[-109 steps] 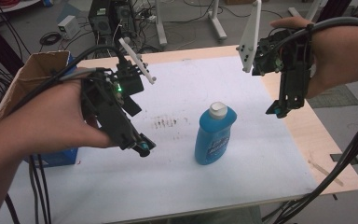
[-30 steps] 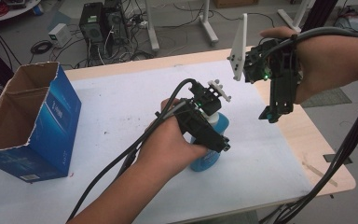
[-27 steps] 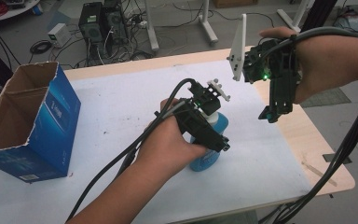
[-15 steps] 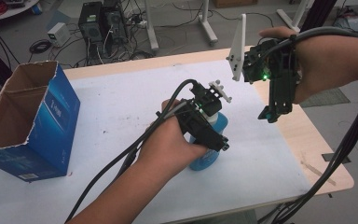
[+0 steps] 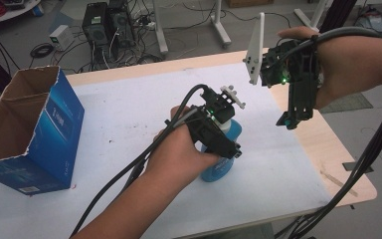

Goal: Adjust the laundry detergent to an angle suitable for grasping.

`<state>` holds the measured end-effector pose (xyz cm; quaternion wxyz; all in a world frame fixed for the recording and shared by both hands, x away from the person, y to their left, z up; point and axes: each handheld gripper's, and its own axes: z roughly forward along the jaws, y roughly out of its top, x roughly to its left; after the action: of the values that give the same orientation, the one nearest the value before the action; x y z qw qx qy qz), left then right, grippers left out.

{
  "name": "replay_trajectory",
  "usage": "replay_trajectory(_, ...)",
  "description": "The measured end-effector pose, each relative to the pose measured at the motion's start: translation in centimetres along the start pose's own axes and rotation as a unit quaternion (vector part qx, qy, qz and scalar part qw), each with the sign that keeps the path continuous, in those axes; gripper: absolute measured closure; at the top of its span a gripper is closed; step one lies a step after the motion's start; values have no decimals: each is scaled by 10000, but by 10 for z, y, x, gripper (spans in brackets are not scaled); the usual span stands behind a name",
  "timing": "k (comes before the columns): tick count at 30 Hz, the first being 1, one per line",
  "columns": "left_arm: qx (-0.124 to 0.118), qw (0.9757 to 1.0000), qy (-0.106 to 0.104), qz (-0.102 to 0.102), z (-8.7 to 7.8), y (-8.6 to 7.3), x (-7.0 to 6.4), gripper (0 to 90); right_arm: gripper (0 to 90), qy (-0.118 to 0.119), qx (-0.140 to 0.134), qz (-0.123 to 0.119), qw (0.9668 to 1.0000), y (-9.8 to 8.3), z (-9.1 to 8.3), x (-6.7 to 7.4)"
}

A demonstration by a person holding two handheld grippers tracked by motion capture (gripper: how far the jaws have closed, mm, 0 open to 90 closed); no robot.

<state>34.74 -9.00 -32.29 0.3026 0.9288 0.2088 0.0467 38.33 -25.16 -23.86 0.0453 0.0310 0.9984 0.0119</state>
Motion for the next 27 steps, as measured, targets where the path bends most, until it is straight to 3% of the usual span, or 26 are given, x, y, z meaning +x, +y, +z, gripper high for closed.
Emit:
replay_trajectory(4,-85,9999,87,-90,2,0,-4,394,24,8,-7,-44,10000,1,1,-1)
replay_trajectory(5,-13,9999,139,18,1,0,-3,398,24,11,-10,-40,10000,1,1,-1)
replay_trajectory(9,-9,9998,198,34,1,0,-4,408,24,13,-7,-32,10000,2,1,-1)
replay_trajectory(11,-69,9998,185,-28,2,-1,-5,409,24,13,-7,-32,10000,2,1,-1)
replay_trajectory(12,3,9998,161,68,0,-1,-3,409,24,15,-2,-20,10000,2,2,-1)
replay_trajectory(17,119,9996,189,166,-6,-3,0,410,24,21,32,-21,10000,3,1,1)
replay_trajectory(23,-16,9998,129,176,-20,-6,6,409,24,14,33,17,10000,3,1,1)
replay_trajectory(27,-30,9995,-19,320,-32,-9,13,409,24,-8,21,-23,10000,5,1,1)
